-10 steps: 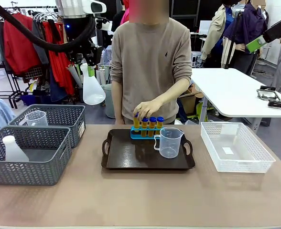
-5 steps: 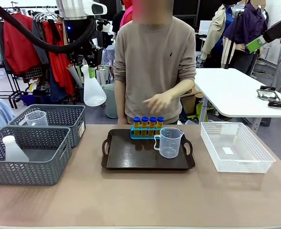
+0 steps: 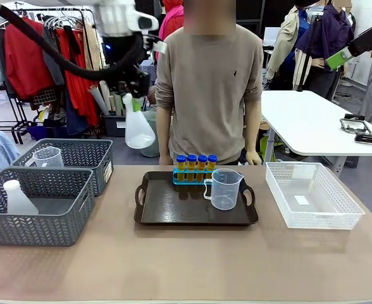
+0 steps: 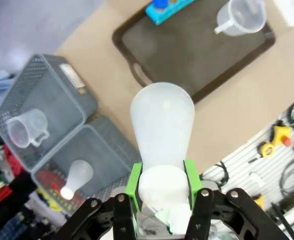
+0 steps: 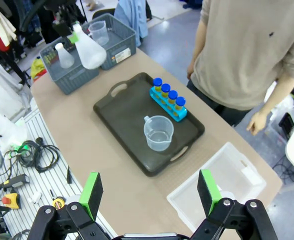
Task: Prepare the laboratory tools.
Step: Pick up one Small flask and place it on the Handle tray.
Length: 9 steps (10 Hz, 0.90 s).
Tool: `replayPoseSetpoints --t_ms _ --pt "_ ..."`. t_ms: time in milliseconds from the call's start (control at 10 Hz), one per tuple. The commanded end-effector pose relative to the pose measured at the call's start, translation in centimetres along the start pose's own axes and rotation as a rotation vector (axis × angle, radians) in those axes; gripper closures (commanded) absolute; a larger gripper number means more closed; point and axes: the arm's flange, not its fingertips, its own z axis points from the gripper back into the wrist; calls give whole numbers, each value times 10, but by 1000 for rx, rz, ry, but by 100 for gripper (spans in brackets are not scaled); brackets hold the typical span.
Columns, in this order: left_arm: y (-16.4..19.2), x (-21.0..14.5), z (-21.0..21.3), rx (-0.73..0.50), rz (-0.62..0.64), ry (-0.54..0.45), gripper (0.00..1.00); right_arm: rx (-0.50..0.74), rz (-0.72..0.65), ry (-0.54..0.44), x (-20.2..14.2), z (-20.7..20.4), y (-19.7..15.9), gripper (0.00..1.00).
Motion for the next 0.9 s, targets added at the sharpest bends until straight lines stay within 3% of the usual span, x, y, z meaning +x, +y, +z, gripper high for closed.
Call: replayPoseSetpoints --t_ms 0,300,800 --pt "-18 32 -15 42 -84 6 100 15 6 -13 0 0 1 0" --pt "-38 73 -53 42 -191 47 100 15 6 -13 0 0 1 0" --pt "-51 112 -113 12 -224 37 100 15 6 -13 0 0 1 0"
